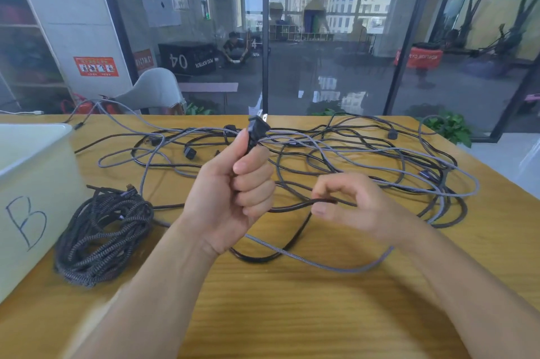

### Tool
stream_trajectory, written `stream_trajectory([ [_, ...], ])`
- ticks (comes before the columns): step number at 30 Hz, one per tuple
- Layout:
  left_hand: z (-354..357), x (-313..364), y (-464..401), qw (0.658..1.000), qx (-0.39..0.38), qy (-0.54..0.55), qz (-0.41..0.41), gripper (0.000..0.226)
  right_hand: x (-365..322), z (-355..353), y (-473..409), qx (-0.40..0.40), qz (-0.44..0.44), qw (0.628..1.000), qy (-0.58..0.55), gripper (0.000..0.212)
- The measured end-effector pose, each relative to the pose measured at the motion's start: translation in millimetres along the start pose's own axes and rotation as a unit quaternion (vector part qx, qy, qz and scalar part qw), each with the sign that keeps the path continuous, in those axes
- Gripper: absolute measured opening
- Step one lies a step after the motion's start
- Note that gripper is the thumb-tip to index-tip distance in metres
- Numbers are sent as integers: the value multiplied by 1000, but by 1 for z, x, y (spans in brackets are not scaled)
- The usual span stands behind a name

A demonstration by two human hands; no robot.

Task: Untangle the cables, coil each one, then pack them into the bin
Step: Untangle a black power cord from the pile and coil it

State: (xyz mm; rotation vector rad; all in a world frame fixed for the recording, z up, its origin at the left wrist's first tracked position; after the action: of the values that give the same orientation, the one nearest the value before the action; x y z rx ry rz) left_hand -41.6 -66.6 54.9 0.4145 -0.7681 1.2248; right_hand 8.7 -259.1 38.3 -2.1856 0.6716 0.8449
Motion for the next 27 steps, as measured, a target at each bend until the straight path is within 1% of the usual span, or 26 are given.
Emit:
stream_trajectory([
  [1,0,0,0,1000,-3,-7,-2,50,2,-1,0,-23,12,1000,15,30],
  [3,0,0,0,1000,-1,-23,-1,50,8,-5,0,-65,44,995,57,45],
  [4,-1,0,0,1000,1,-26,0,50,12,-10,1,-69,49,992,98,52],
  [5,-2,2,0,1000,1,-24,0,50,16,-16,1,-59,46,986,151,55],
  [7,-4,6,1,1000,-7,-11,4,51,22,-28,3,-24,42,972,230,48],
  [10,-8,13,2,1000,-6,2,14,55,25,-40,4,27,19,960,278,37],
  [13,-10,14,4,999,36,-28,25,54,21,-42,4,72,1,961,268,29],
  [15,-10,13,5,996,68,-57,33,52,17,-38,7,70,14,968,239,25],
  [17,-11,12,4,992,90,-74,39,52,13,-29,13,35,43,981,185,22],
  [19,-12,11,3,991,101,-75,35,51,12,-11,17,-32,61,986,151,22],
  [21,-12,8,3,990,101,-100,19,52,12,7,17,-75,47,979,183,23],
  [22,-12,5,2,987,103,-127,5,54,15,10,16,-73,41,974,209,23],
  [25,-12,-2,0,967,118,-224,-36,62,23,4,14,-15,43,961,273,27],
  [27,-13,-5,0,953,119,-276,-42,63,27,-5,13,21,56,951,303,31],
])
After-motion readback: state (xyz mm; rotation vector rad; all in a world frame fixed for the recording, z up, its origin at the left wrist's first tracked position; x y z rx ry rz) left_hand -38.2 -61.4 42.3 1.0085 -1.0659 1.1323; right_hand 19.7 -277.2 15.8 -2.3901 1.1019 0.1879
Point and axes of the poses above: each hand's wrist, its own y-axis away from the middle knuckle, its own z-axis out of the palm, x = y × z, the point moved 4 cm from there along -y, towards the middle knuckle, and after that the axes turned 7 degrees about x, right-handed, at the moved point
